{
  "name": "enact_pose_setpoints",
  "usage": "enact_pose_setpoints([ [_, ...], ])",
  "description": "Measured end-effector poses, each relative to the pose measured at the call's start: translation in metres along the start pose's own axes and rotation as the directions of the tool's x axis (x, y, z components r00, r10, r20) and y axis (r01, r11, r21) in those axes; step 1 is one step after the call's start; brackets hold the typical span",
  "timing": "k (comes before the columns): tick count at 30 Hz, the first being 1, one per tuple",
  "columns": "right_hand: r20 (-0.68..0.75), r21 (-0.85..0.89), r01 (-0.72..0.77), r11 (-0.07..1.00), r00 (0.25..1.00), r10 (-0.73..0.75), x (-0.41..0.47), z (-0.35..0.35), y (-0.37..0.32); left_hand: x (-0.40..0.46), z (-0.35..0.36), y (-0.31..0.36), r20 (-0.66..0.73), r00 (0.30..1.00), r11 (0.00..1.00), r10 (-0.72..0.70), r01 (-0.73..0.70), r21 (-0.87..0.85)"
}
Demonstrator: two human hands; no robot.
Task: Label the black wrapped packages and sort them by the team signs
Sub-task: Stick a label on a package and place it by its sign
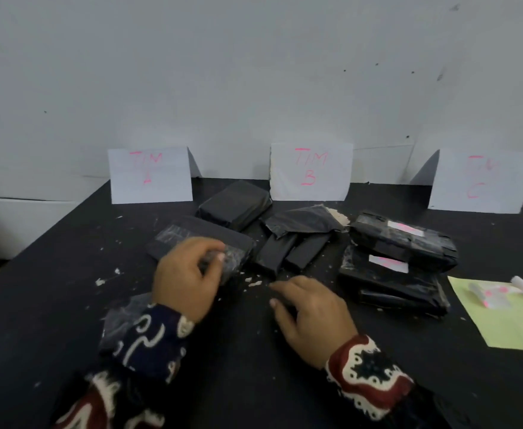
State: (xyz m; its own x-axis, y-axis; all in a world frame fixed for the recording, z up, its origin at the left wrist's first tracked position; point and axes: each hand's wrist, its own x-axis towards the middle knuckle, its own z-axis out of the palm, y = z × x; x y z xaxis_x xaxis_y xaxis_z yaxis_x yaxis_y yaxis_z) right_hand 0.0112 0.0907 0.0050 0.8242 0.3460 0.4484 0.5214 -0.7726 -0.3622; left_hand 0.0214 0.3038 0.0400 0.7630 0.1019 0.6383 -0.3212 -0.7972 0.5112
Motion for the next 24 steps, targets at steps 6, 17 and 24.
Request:
enact_pose_setpoints([
  [6,0.113,0.042,-0.005,0.999,0.994,0.000,-0.011,0.005,0.004,0.034,-0.018,-0.052,0.158,0.776,0.764,-0.611,0.525,0.376],
  [17,0.151,0.145,-0.116,0.983,0.984,0.094,-0.019,-0.001,-0.006,0.029,-0.029,-0.042,-0.075,0.816,0.820,-0.573,0.572,-0.035],
  [24,-0.101,0.437,-0.165,0.884,0.968,0.231,-0.039,-0.022,-0.019,-0.013,-0.032,0.010,-0.004,0.845,0.822,-0.534,0.518,-0.235],
])
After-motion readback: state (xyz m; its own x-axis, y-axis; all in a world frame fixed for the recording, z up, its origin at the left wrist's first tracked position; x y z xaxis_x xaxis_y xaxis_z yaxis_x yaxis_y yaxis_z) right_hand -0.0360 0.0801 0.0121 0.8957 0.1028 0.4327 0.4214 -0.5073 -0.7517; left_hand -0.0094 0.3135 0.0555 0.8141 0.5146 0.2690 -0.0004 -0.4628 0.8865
